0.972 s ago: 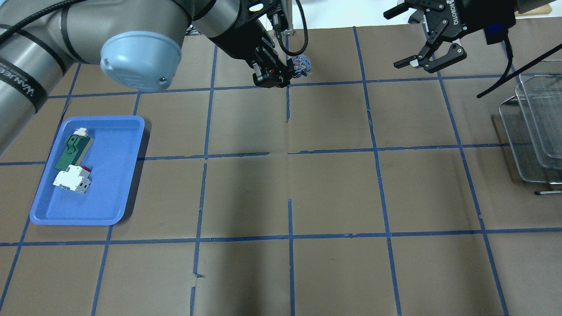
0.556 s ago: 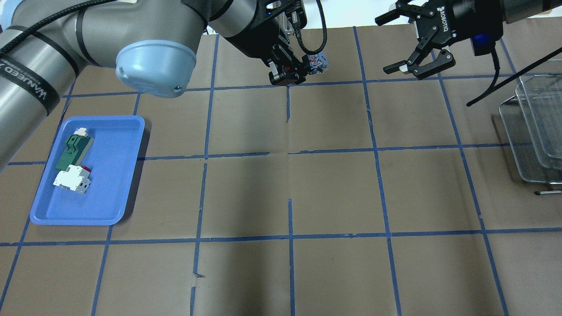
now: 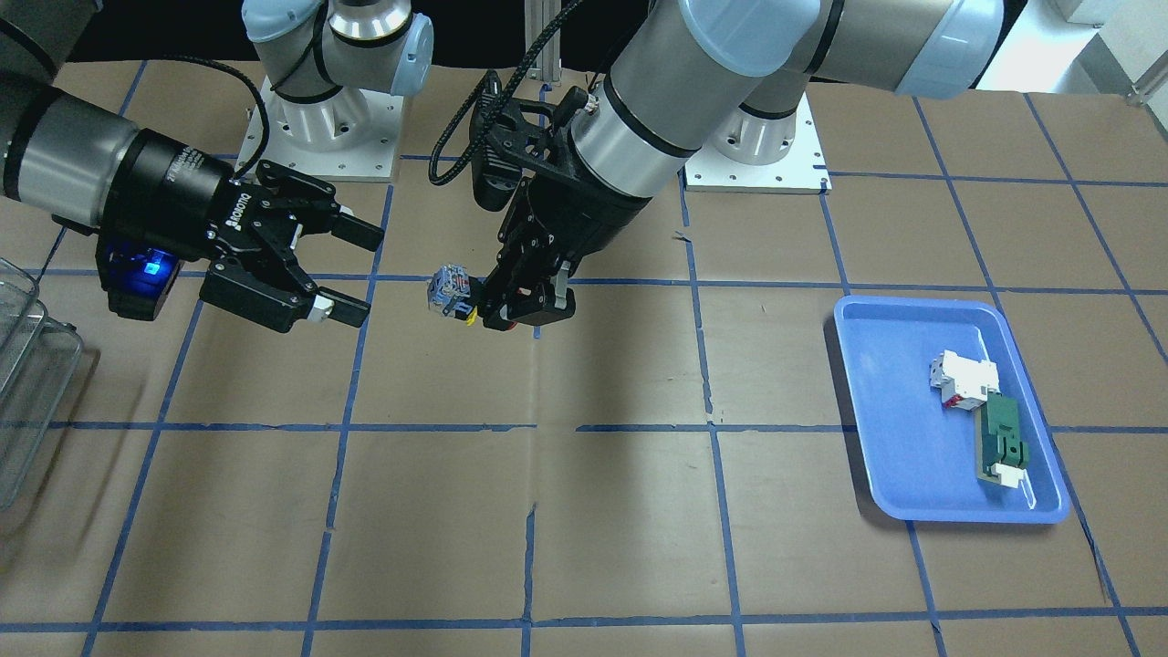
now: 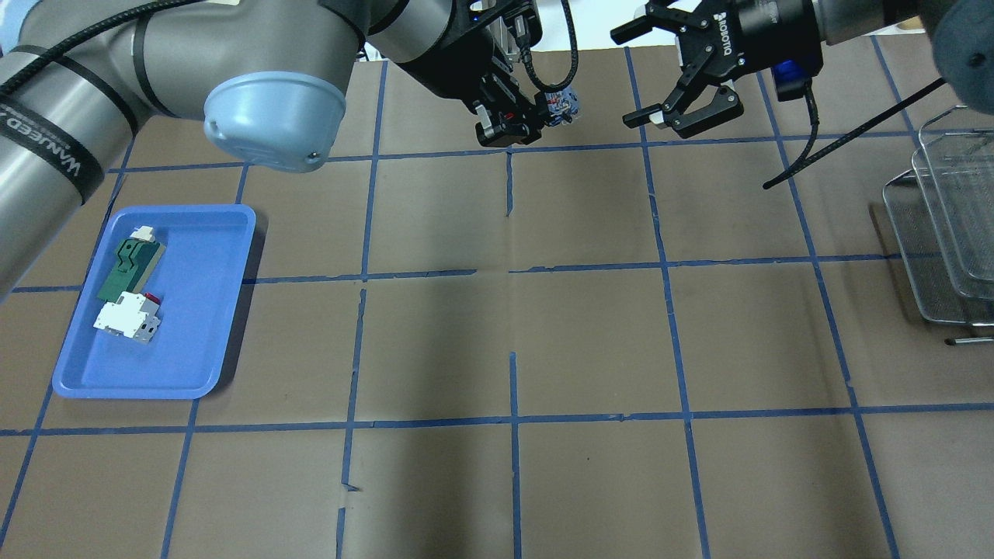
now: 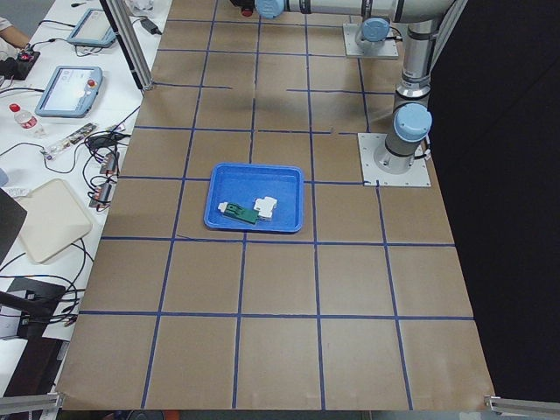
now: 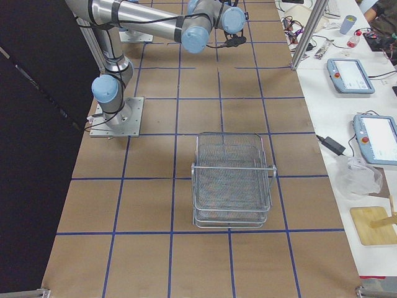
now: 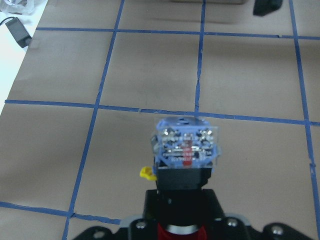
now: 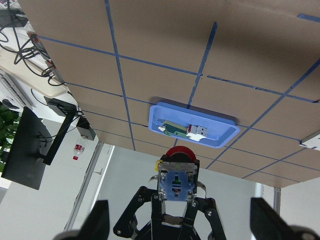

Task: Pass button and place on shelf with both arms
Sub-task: 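Hold the button up with the left gripper while the right gripper approaches it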

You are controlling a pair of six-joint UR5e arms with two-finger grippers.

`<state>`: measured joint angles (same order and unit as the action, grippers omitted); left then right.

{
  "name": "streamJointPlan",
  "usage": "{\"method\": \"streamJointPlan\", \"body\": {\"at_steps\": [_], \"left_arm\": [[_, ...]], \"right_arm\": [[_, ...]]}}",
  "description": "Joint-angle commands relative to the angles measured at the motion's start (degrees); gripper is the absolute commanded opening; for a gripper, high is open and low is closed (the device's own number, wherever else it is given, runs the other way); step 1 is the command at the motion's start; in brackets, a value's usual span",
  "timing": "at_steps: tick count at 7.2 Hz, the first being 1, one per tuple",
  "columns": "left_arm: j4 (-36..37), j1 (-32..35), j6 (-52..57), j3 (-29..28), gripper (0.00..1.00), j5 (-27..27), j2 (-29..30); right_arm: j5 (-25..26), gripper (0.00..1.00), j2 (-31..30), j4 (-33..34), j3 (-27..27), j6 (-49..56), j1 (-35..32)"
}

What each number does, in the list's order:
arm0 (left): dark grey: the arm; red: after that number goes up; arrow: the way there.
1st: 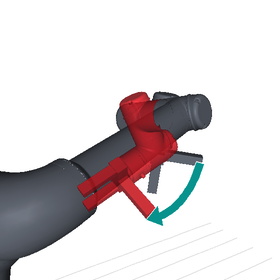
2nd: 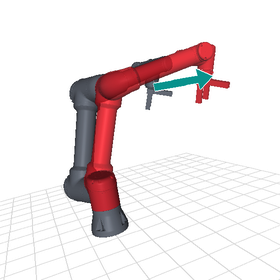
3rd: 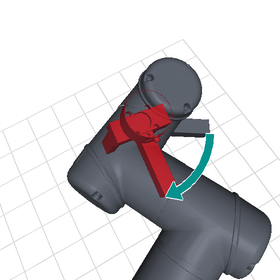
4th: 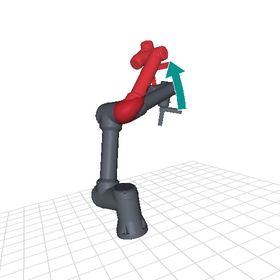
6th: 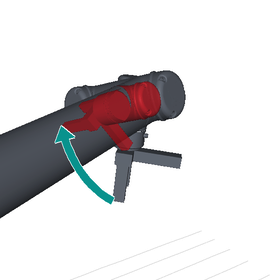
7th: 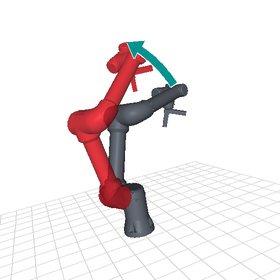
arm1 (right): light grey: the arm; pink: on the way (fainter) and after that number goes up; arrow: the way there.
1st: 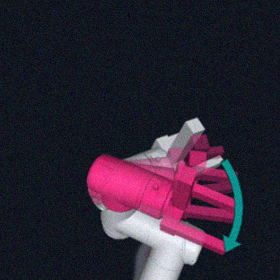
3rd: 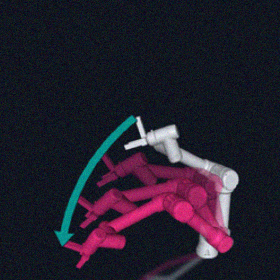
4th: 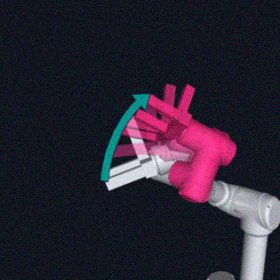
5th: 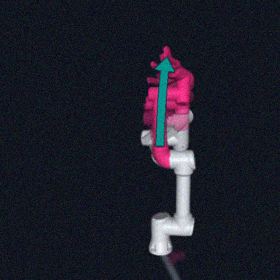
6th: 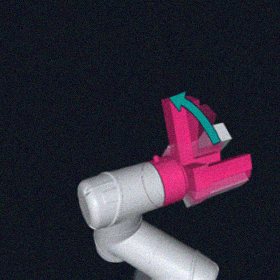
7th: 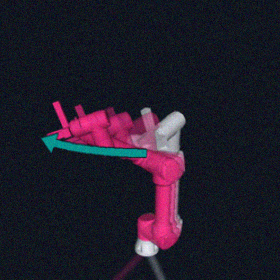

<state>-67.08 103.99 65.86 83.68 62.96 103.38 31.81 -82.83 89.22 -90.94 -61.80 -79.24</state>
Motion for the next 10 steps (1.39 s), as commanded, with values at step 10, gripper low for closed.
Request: {"method": "streamJointPlan", "body": {"at_steps": [10], "left_arm": [[0.4,-0.3,0.0,0.0,0.0,-0.9,0.2]], "right_arm": [[0.5,0.97,2.8,7.5,0.0,-11.4,-5.6]]}}
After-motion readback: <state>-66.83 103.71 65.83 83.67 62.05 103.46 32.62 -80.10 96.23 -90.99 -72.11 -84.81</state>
